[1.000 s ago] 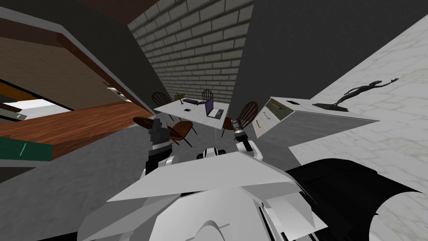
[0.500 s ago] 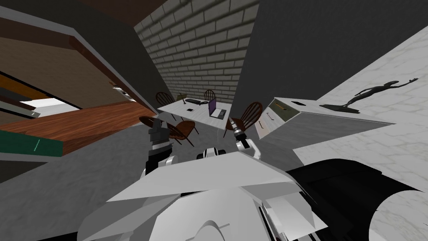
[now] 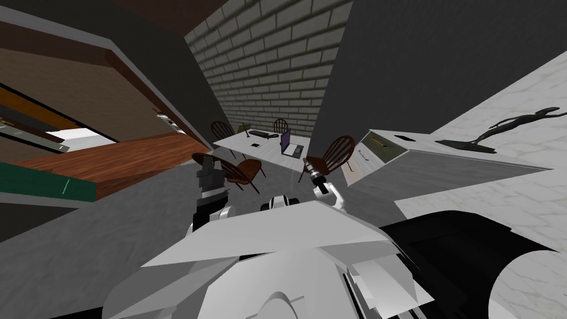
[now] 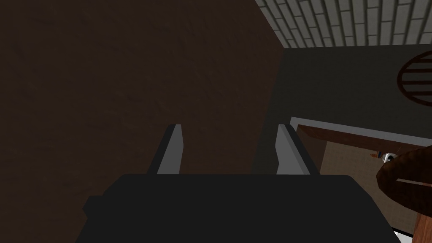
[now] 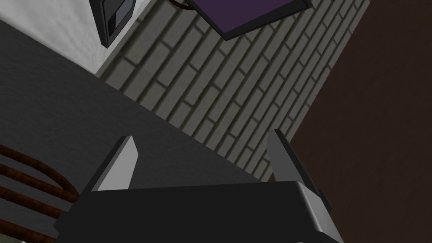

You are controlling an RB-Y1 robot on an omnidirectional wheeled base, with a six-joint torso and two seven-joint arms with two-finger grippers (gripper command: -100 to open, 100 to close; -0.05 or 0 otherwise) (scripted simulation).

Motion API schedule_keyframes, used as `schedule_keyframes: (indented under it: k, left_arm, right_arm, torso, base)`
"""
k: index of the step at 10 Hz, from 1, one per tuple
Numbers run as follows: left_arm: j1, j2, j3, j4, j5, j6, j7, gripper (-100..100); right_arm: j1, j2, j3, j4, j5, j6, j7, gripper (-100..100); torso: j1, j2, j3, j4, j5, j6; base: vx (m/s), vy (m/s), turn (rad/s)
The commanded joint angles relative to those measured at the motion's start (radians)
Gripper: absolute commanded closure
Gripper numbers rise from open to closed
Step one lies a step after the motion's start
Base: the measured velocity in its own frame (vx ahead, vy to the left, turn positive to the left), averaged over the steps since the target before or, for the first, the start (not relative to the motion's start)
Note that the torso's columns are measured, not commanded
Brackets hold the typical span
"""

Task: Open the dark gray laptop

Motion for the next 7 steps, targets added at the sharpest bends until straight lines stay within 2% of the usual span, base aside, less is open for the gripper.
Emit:
schedule_keyframes:
  k: [1, 2, 3, 4, 5, 6, 7]
  left_arm:
    - [0.000, 0.000, 0.000, 0.000, 0.000, 0.000, 0.000, 0]
    - [0.000, 0.000, 0.000, 0.000, 0.000, 0.000, 0.000, 0]
    - [0.000, 0.000, 0.000, 0.000, 0.000, 0.000, 0.000, 0]
    - [0.000, 0.000, 0.000, 0.000, 0.000, 0.000, 0.000, 0]
    - [0.000, 0.000, 0.000, 0.000, 0.000, 0.000, 0.000, 0]
    - [0.000, 0.000, 0.000, 0.000, 0.000, 0.000, 0.000, 0]
    - [0.000, 0.000, 0.000, 0.000, 0.000, 0.000, 0.000, 0]
  right_arm:
    - [-0.028, -0.009, -0.004, 0.059, 0.067, 0.034, 0.015, -100]
    - [-0.052, -0.023, -0.007, 0.100, 0.105, 0.072, 0.024, -100]
    - [-0.052, -0.023, -0.007, 0.100, 0.119, 0.072, 0.024, -100]
    - [-0.077, -0.036, -0.010, 0.143, 0.157, 0.111, 0.033, -100]
    - [-0.077, -0.036, -0.010, 0.143, 0.171, 0.111, 0.033, -100]
    - [-0.102, -0.048, -0.012, 0.187, 0.211, 0.143, 0.043, -100]
    - [-0.102, -0.048, -0.012, 0.187, 0.223, 0.151, 0.043, -100]
  torso:
    - [0.002, -0.001, 0.000, 0.000, 0.000, -0.001]
    - [0.000, -0.001, -0.001, 0.000, 0.000, 0.000]
    - [0.000, -0.001, -0.001, 0.000, 0.000, 0.000]
    - [-0.001, -0.001, -0.001, 0.000, 0.000, 0.000]
    - [0.001, -0.001, -0.001, 0.000, 0.000, 0.000]
    - [0.000, 0.000, 0.000, 0.000, 0.000, 0.000]
    - [0.001, 0.000, 0.000, 0.000, 0.000, -0.001]
  base:
    - [0.029, 0.078, 0.048]
    - [0.031, 0.075, 0.084]
    - [0.031, 0.064, 0.040]
    - [0.036, 0.090, 0.091]
    - [0.023, 0.077, 0.049]
    - [0.025, 0.082, 0.096]
    - [0.036, 0.069, 0.048]
